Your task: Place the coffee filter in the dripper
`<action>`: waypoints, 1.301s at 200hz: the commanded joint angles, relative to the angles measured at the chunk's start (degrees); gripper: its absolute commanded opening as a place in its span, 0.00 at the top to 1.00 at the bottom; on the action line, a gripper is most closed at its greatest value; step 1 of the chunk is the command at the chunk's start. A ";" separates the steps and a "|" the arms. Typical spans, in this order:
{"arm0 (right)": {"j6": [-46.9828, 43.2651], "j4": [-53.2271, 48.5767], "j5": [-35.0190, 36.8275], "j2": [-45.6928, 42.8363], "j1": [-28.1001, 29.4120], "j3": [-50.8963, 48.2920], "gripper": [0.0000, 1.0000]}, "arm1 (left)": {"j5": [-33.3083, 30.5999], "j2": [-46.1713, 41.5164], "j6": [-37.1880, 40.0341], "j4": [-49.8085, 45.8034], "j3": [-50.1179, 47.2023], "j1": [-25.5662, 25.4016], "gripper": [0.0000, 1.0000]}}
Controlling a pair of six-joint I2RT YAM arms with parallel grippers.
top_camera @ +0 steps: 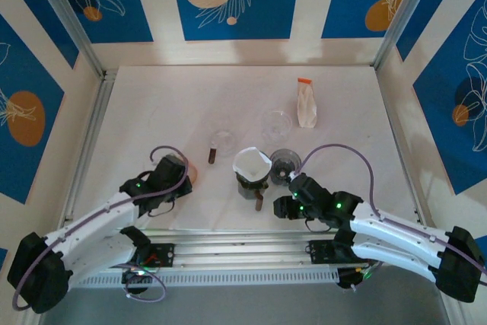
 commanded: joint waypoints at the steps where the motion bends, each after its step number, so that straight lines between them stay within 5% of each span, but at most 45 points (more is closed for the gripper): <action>1: -2.32 5.91 -3.20 1.69 -1.71 -1.20 0.57 | -2.72 -2.77 -3.02 -3.95 -0.65 -1.85 1.00; 260: -12.43 29.54 -9.38 29.97 -4.79 8.09 0.65 | -3.27 -10.71 -7.65 -14.38 -5.01 -3.06 1.00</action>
